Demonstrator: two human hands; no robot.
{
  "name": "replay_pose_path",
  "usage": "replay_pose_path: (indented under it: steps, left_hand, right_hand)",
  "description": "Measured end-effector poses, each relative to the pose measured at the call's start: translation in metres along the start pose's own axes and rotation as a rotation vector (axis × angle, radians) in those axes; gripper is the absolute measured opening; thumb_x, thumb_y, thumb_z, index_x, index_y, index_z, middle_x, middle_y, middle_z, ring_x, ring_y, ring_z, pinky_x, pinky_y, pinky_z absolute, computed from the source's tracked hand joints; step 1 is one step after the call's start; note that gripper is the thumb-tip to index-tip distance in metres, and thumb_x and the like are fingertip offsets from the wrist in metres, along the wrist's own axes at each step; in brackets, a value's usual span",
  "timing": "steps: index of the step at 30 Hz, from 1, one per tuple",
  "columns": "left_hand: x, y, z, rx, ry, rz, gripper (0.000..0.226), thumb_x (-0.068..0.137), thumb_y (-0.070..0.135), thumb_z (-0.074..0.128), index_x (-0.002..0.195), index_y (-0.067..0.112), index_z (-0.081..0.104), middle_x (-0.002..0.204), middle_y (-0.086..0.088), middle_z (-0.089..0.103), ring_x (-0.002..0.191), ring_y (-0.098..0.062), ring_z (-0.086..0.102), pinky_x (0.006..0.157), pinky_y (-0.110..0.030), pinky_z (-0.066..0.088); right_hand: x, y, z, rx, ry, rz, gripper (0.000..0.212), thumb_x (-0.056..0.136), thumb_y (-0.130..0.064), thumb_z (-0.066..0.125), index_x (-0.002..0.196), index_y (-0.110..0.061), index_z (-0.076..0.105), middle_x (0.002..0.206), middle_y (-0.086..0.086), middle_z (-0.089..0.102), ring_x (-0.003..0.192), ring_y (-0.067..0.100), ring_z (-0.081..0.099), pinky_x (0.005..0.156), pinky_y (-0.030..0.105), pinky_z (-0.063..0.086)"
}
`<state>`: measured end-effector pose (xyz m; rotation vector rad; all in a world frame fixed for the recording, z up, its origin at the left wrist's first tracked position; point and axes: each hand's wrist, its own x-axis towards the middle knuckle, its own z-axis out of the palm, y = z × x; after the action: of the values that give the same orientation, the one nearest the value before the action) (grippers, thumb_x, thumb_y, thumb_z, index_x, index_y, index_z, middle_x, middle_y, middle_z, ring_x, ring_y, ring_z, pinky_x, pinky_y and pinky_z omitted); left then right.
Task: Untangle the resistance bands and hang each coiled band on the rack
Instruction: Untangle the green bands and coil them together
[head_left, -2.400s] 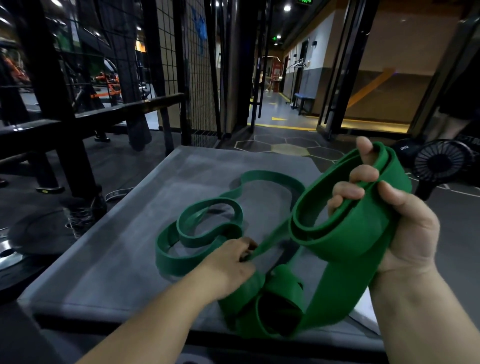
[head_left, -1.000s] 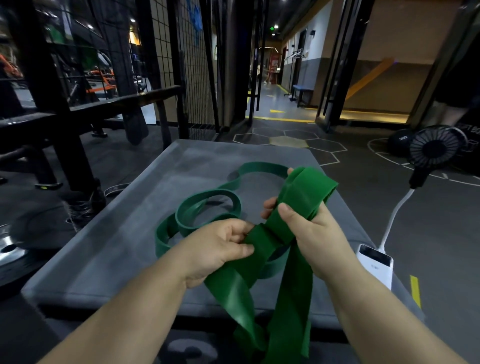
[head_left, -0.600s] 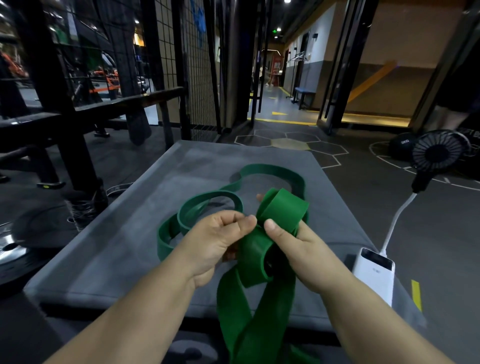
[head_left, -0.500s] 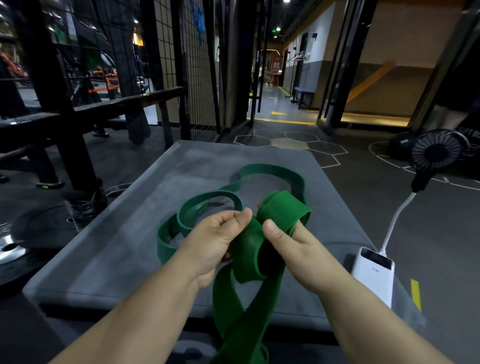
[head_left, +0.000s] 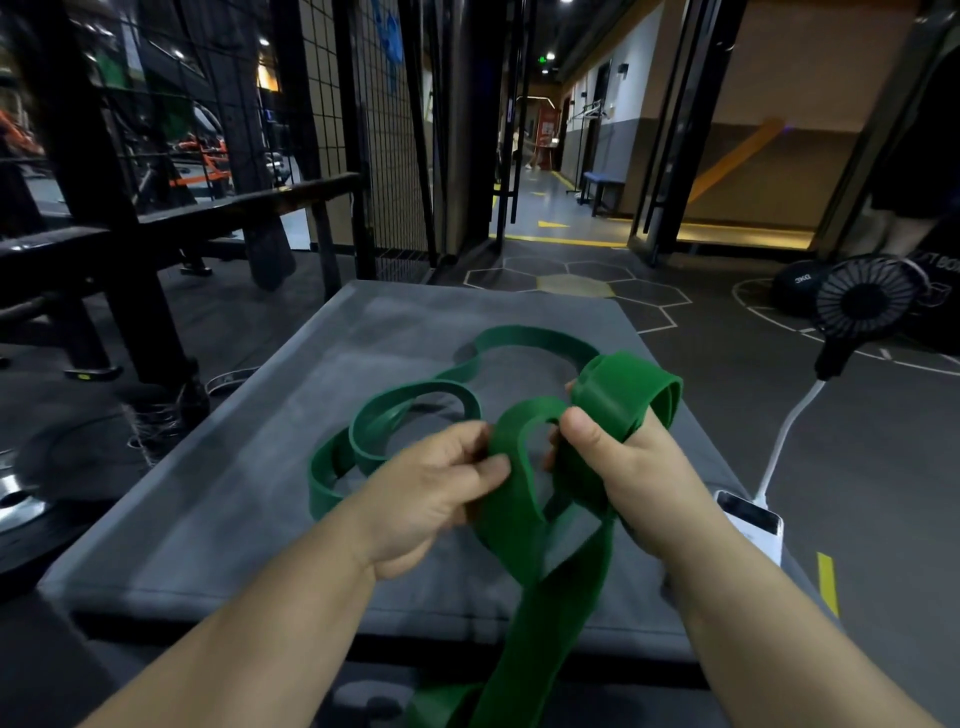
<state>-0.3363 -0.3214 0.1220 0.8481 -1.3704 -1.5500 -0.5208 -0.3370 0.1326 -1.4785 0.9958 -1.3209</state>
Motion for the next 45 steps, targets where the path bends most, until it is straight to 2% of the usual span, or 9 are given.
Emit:
replay_pose_path:
  steps: [4,9,14,18,22,28,34,41,45]
  left_hand:
    - [-0.003,0.019,0.0,-0.204,0.066,0.074,0.03,0.083,0.011,0.063,0.111,0.012,0.052,0.069,-0.004,0.056,0.056,-0.011,0.056,0.049,-0.022,0.047]
    - [-0.002,0.027,-0.003,-0.088,0.044,0.159,0.008,0.081,0.018,0.053,0.088,0.017,0.049,0.065,0.001,0.046,0.052,-0.009,0.042,0.042,-0.018,0.034]
    - [0.004,0.013,-0.015,0.1,0.112,0.169,0.039,0.071,0.039,0.073,0.099,0.024,0.051,0.074,0.006,0.058,0.062,-0.006,0.052,0.056,-0.019,0.042]
    - [0.001,0.0,-0.016,0.367,-0.133,0.046,0.097,0.049,0.047,0.091,0.122,0.038,0.029,0.12,0.015,0.06,0.11,-0.003,0.06,0.09,-0.028,0.05]
    - [-0.001,0.008,-0.025,0.778,0.135,0.13,0.057,0.066,0.033,0.08,0.102,0.044,0.036,0.115,0.009,0.054,0.103,-0.003,0.058,0.09,-0.029,0.052]
    - [0.005,0.012,-0.034,0.584,0.182,0.126,0.021,0.08,0.007,0.076,0.084,0.026,0.067,0.085,0.005,0.073,0.08,-0.005,0.068,0.079,-0.027,0.053]
    - [-0.004,0.027,-0.022,-0.059,0.029,0.004,0.021,0.08,0.016,0.055,0.09,0.002,0.066,0.074,-0.01,0.069,0.062,-0.016,0.066,0.06,-0.026,0.057]
    - [-0.007,0.038,-0.008,0.049,0.171,0.18,0.025,0.078,0.03,0.051,0.075,0.005,0.057,0.045,0.0,0.044,0.034,-0.006,0.036,0.034,-0.016,0.029]
    - [-0.003,0.036,-0.011,0.136,0.2,0.222,0.015,0.079,0.024,0.058,0.075,0.009,0.061,0.054,-0.001,0.049,0.041,-0.005,0.041,0.037,-0.014,0.033]
  right_hand:
    - [-0.001,0.01,-0.006,0.018,-0.239,0.058,0.058,0.066,-0.051,0.079,0.108,-0.015,0.062,0.094,-0.001,0.072,0.088,0.014,0.069,0.082,0.031,0.057]
    - [-0.008,0.009,0.003,-0.012,-0.538,0.188,0.021,0.087,-0.02,0.061,0.097,-0.002,0.063,0.086,0.011,0.069,0.083,0.024,0.067,0.08,0.037,0.055]
    - [-0.007,0.005,0.018,0.229,-0.198,0.238,0.021,0.077,-0.021,0.06,0.089,-0.004,0.063,0.071,0.013,0.066,0.066,0.027,0.063,0.066,0.038,0.056]
    - [-0.002,-0.003,0.012,0.065,-0.038,0.166,0.021,0.094,-0.005,0.059,0.079,-0.015,0.071,0.07,0.011,0.069,0.067,0.028,0.065,0.072,0.044,0.056]
    - [-0.001,-0.006,0.007,-0.012,-0.044,0.184,0.035,0.095,-0.006,0.056,0.072,-0.024,0.075,0.071,0.009,0.07,0.069,0.027,0.067,0.073,0.046,0.058]
    - [-0.001,-0.006,0.002,-0.069,-0.046,0.203,0.013,0.095,-0.013,0.06,0.085,-0.014,0.069,0.073,0.011,0.069,0.072,0.029,0.068,0.07,0.044,0.058]
    - [-0.001,-0.004,-0.001,-0.133,-0.223,0.256,0.015,0.097,-0.018,0.057,0.087,-0.009,0.062,0.073,0.013,0.066,0.066,0.027,0.064,0.068,0.039,0.057]
    - [-0.013,-0.002,-0.006,-0.007,-0.766,0.386,0.013,0.089,-0.016,0.059,0.084,-0.014,0.071,0.08,0.013,0.07,0.073,0.026,0.066,0.071,0.032,0.054]
    - [-0.014,-0.006,-0.006,0.011,-1.072,0.27,0.02,0.091,-0.006,0.057,0.104,0.007,0.063,0.1,0.017,0.064,0.093,0.022,0.063,0.089,0.032,0.049]
